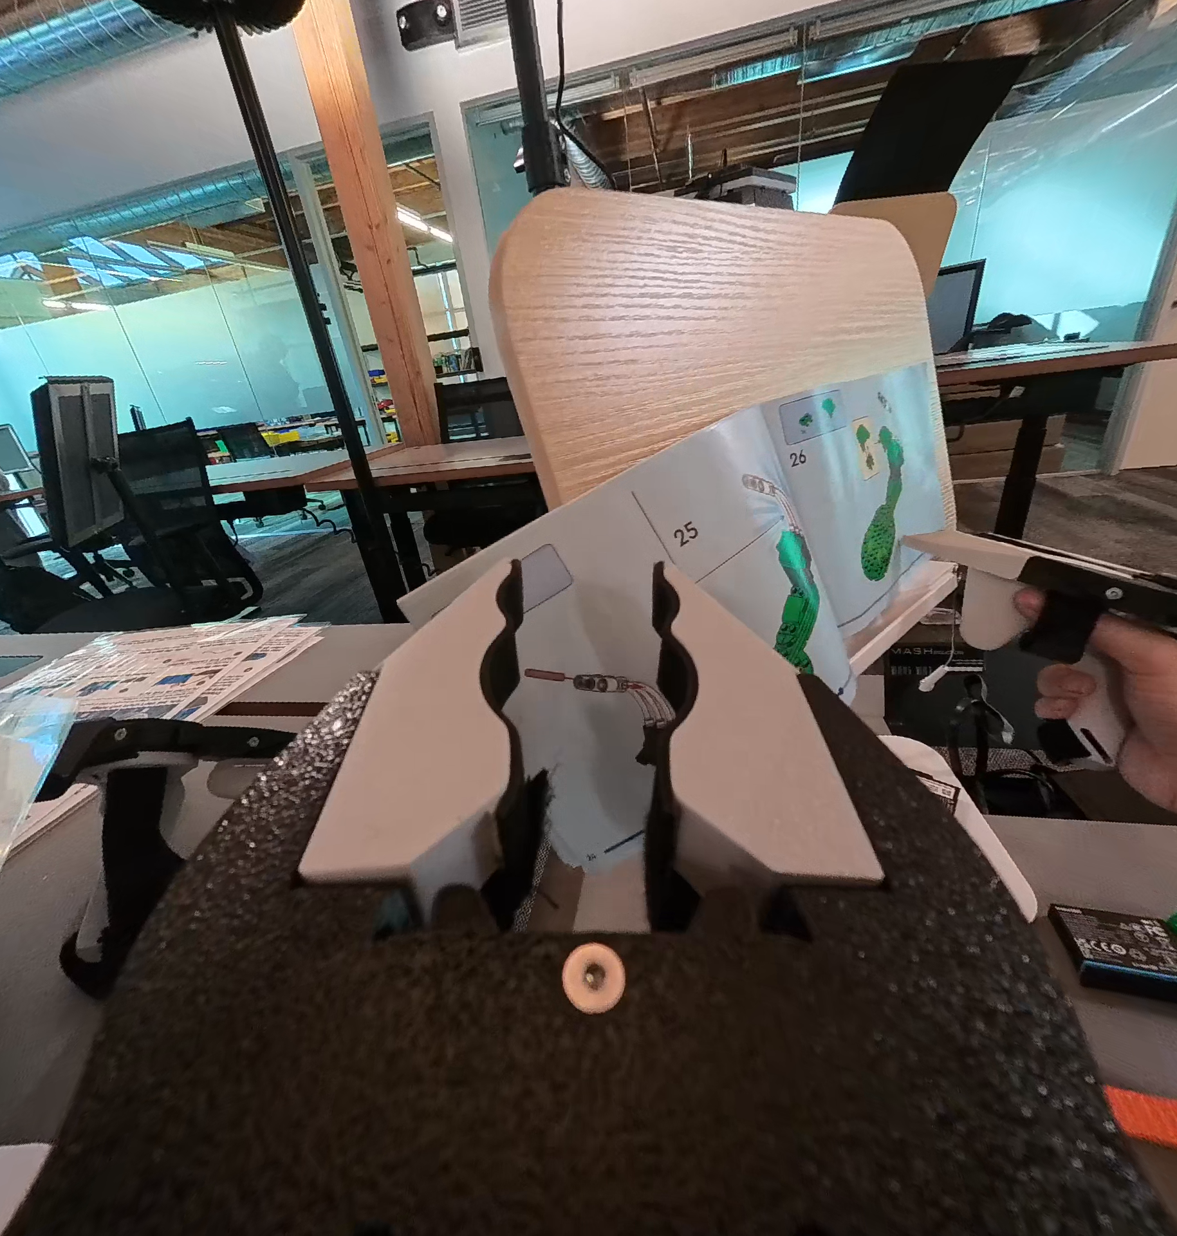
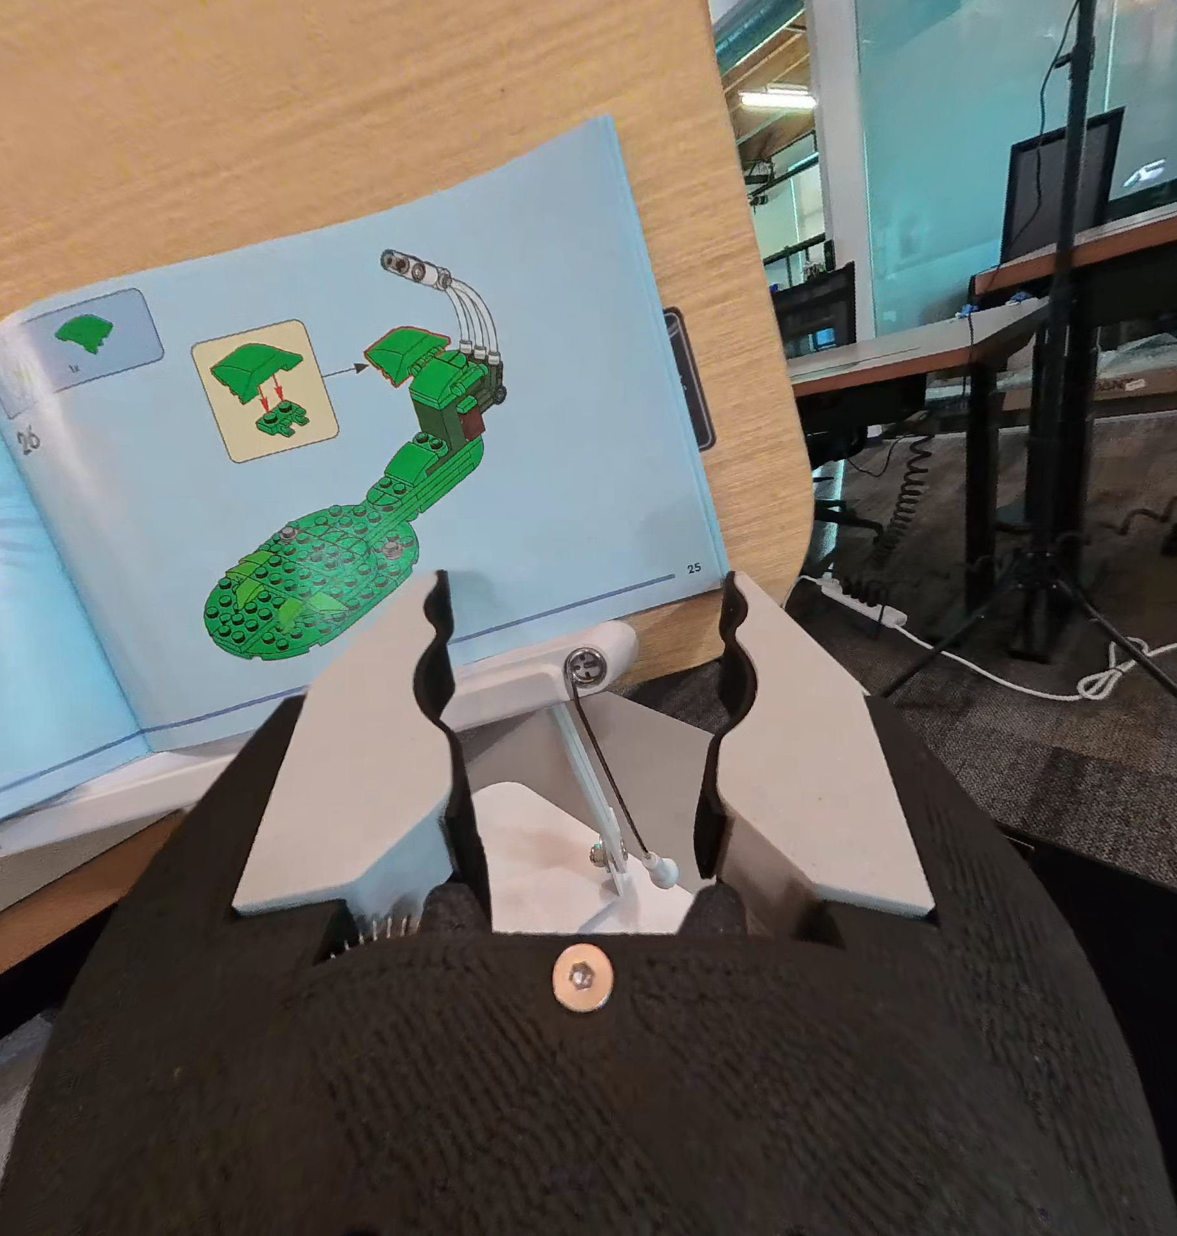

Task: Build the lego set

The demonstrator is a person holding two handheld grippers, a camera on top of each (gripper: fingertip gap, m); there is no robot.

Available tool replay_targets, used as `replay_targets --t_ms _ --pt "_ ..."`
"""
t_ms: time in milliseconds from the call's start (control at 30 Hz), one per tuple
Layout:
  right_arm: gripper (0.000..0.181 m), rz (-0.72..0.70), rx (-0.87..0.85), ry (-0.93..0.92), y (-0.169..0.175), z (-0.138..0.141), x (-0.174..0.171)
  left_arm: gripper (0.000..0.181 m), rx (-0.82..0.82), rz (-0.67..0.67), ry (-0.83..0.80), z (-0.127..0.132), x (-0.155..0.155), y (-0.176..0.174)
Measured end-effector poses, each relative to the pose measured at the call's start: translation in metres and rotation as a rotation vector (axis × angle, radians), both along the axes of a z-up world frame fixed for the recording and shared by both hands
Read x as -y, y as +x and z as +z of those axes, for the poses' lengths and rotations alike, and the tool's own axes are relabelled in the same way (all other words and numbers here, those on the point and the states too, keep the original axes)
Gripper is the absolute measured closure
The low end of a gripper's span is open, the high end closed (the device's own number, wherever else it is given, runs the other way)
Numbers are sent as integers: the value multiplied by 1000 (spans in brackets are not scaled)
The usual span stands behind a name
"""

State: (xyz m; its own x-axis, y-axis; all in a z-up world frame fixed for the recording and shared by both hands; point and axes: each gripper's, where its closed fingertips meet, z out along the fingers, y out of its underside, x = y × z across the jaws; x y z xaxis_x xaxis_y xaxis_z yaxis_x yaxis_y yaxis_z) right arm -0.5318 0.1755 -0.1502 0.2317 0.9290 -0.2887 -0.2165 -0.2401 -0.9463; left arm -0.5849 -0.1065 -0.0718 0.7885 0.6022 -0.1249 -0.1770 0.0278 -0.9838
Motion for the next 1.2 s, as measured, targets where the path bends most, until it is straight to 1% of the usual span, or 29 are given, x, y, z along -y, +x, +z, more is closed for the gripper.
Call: replay_targets --t_ms 333,700,733,833,1033,1067,1200 --pt "145 -98 41 84 8 0 -7 145 4 -14 -24 -5 -7 3" --pt "170 -185 87 124 14 -3 -15 145 0 -27 -35 -6 -11 6" --pt "168 -193 91 129 14 -4 -16 145 1 -28 -36 -6 -11 6" --pt "147 -175 80 150 12 -1 -13 145 4 -31 -39 -7 -12 6" --pt "118 -94 -26 166 7 13 0 145 3 -35 -48 -9 -14 8" --pt "115 -86 -25 164 5 12 1 145 3 -36 -50 -9 -15 8" --pt "115 -70 -12 151 1 9 3 145 3 -39 -55 -10 -16 9"
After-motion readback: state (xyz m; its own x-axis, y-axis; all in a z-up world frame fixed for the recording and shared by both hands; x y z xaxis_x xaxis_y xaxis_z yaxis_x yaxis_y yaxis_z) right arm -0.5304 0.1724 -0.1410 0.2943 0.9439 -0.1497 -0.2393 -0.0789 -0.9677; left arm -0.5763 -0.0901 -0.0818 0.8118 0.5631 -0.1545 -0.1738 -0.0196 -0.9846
